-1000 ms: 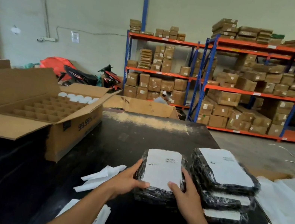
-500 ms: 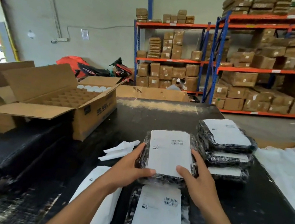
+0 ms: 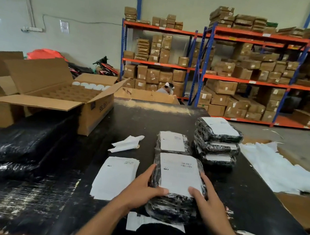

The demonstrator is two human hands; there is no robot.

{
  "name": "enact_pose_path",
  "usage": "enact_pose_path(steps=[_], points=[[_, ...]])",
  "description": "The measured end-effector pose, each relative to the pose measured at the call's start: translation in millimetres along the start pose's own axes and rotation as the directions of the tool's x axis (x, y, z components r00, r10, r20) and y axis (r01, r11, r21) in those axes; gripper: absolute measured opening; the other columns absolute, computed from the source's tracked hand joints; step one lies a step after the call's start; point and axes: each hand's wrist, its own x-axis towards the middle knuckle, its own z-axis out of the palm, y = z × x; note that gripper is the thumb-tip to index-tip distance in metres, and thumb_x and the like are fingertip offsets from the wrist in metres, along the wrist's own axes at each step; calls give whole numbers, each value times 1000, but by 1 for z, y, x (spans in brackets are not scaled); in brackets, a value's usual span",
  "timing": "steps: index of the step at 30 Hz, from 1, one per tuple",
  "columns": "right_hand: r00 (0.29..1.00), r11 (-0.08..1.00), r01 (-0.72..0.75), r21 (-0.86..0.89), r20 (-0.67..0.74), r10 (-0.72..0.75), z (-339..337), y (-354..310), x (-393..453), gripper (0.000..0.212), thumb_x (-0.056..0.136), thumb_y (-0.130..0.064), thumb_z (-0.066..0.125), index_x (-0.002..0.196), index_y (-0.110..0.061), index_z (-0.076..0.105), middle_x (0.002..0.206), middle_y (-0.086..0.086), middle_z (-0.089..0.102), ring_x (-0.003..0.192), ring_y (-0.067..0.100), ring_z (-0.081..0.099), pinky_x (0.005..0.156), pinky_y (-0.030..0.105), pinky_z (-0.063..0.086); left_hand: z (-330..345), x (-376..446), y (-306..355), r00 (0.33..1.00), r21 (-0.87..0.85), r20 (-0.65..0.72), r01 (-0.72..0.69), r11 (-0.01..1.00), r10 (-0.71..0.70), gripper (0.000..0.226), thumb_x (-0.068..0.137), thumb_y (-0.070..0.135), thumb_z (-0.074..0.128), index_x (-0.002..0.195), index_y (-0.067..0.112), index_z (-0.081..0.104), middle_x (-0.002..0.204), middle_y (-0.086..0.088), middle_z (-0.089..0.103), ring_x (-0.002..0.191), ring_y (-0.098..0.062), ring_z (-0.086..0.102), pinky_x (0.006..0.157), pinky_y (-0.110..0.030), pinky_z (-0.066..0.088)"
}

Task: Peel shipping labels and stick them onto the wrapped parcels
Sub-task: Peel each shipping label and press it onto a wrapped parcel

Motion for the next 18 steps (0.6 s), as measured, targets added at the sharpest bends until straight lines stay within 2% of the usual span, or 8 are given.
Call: enact_pose_path(steps=[3, 6, 10, 12, 15, 18], points=[[999, 1000, 2, -12, -33, -2, 1, 1, -5, 56, 94, -34, 53, 144, -37, 29, 145, -4, 43, 108, 11, 45, 70, 22, 43, 4, -6, 1, 1000, -13, 1, 28, 1000, -28, 90, 81, 33, 73, 152, 33, 17, 146, 12, 45, 126, -8, 51, 109, -34, 40], [999, 1000, -1, -21, -38, 0, 1, 0, -7, 57, 93, -37, 53, 144, -37, 29, 146, -2, 42, 114, 16, 47, 84, 34, 42, 4, -10, 6, 999, 5, 1, 33, 999, -33, 89, 83, 34, 71, 152, 34, 14, 148, 10, 42, 129, -10, 48, 110, -34, 38], [999, 997, 3, -77, -39, -6, 0, -4, -11, 56, 93, -37, 52, 145, -34, 29, 146, -2, 42, 116, 19, 48, 85, 34, 40, 1, -18, 12, 1000, 161, -7, 2, 987, -1, 74, 87, 34, 66, 149, 34, 26, 143, 10, 49, 127, -11, 50, 110, -32, 38], [996, 978, 25, -205, -74, -41, 0, -7, -11, 56, 93, -34, 52, 145, -26, 31, 148, 1, 40, 129, 22, 42, 95, 37, 39, -6, -26, 15, 1000, 290, -3, -6, 957, 8, 71, 90, 36, 62, 149, 31, 24, 148, 6, 45, 132, -16, 45, 109, -29, 35], [980, 883, 73, -464, -133, -150, 9, -23, -11, 61, 91, -31, 55, 146, -18, 31, 157, 8, 23, 145, 24, 18, 113, 42, 27, -30, -41, 6, 999, 484, -39, 8, 875, 13, 80, 89, 44, 60, 153, 24, 16, 158, 2, 27, 143, -20, 29, 113, -31, 27], [930, 767, 276, -579, -39, -365, 34, -57, -13, 63, 89, -38, 57, 145, -22, 32, 159, 4, 16, 146, 23, 15, 116, 39, 21, -70, -53, -6, 982, 644, -172, 51, 763, 79, 82, 87, 50, 60, 152, 23, 18, 159, 4, 22, 145, -17, 24, 118, -37, 25]])
